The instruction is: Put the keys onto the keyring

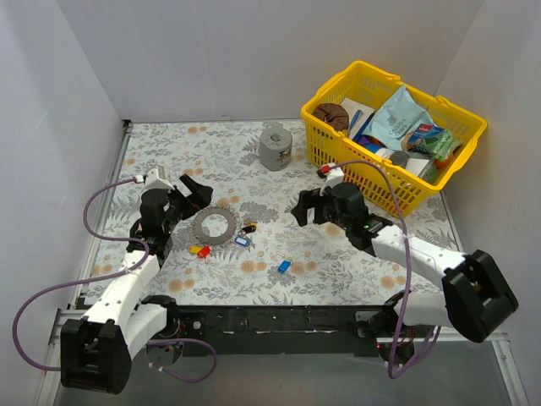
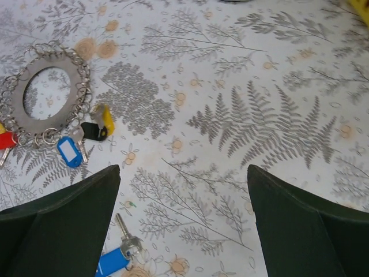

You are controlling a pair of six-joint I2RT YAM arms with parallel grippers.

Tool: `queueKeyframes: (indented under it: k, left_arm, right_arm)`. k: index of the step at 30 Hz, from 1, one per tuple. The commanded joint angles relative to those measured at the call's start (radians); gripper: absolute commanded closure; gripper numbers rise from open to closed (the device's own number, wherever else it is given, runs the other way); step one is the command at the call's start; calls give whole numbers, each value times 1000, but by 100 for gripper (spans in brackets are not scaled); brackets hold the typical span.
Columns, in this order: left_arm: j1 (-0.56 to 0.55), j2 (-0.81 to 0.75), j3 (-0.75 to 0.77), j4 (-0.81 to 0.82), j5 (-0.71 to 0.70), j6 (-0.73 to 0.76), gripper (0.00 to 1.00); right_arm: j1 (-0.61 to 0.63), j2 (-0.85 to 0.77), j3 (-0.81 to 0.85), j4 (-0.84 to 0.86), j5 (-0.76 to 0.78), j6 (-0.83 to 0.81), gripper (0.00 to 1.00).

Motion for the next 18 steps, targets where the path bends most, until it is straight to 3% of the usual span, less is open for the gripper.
queueKeyframes:
  k: [1,5,7,18]
  left_arm:
    - [3,36,61,-122,-109,-62,2]
    - [3,85,84,-171,-93,-50,2]
    - [3,113,89,-182,-2,16,2]
    - [-36,372,242,-306,62,73,2]
  right_arm:
    - [77,151,161,3,-12,-48,2]
    - [150,295,295,-83,-15,-56,2]
    - [167,329,301,-79,-15,-56,2]
    - [179,236,126,-56,14,-19,2]
